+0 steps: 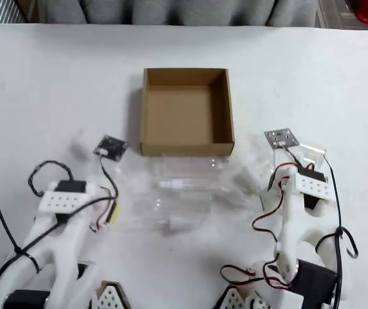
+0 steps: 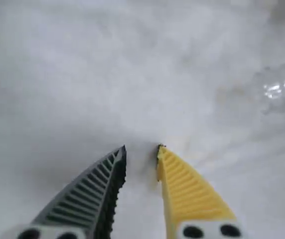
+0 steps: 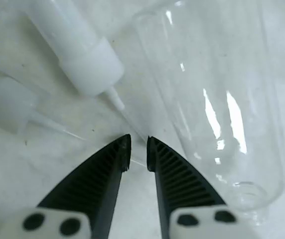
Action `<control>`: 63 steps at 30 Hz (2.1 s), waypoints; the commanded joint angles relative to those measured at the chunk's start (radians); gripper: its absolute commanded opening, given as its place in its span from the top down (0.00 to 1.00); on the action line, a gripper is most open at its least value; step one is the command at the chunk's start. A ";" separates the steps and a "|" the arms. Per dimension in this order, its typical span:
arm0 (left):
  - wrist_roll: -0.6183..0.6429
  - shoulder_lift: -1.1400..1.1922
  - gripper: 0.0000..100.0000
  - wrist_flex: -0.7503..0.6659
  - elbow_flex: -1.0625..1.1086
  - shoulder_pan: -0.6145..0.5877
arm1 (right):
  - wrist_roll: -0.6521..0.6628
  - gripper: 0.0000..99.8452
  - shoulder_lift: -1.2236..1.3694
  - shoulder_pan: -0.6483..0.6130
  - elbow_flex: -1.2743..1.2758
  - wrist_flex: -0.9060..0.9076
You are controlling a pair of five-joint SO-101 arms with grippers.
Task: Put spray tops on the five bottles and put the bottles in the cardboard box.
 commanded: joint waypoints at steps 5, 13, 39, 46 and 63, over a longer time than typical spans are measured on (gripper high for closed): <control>0.012 -0.047 0.89 -0.037 0.083 0.013 | -0.002 0.96 -0.022 -0.013 0.012 -0.012; 0.009 -0.041 0.89 -0.031 0.100 0.015 | -0.002 0.96 -0.022 -0.015 0.012 -0.012; 0.009 -0.041 0.89 -0.031 0.100 0.015 | -0.009 0.95 -0.021 -0.033 0.011 -0.010; 0.009 -0.041 0.89 -0.031 0.100 0.015 | -0.003 0.95 -0.021 -0.041 0.011 -0.013; 0.009 -0.041 0.89 -0.031 0.100 0.015 | -0.002 0.96 -0.030 -0.051 0.017 0.008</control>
